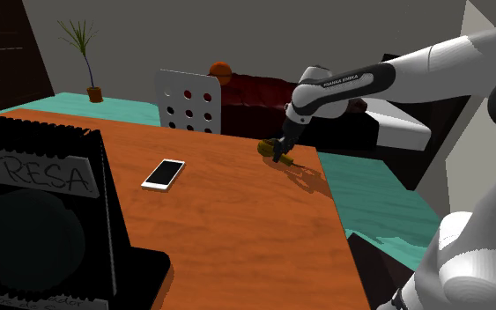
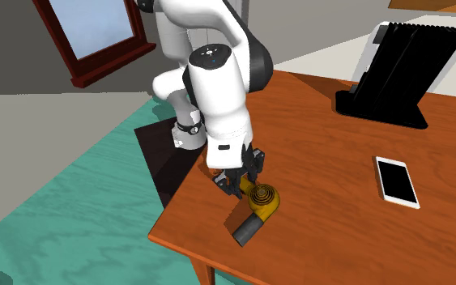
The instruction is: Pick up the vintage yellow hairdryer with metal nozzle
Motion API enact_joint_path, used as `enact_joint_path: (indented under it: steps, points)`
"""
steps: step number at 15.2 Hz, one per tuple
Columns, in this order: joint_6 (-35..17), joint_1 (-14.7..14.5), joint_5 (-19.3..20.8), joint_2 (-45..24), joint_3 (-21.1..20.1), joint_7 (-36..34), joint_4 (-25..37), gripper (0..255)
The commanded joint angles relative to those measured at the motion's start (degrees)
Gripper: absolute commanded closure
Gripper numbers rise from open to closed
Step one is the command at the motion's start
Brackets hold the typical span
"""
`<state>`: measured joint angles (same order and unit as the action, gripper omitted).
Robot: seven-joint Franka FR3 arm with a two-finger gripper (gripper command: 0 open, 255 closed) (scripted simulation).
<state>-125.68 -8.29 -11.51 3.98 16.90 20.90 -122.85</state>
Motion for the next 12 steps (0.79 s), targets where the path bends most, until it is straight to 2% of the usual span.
enact_joint_path:
  steps: [1,12]
  points:
    - [0.01,0.03,0.01,0.04,0.03,0.07,-0.04,255]
    - [8.08,0.14,1.75,2.42,-0.14,-2.17,5.96,255]
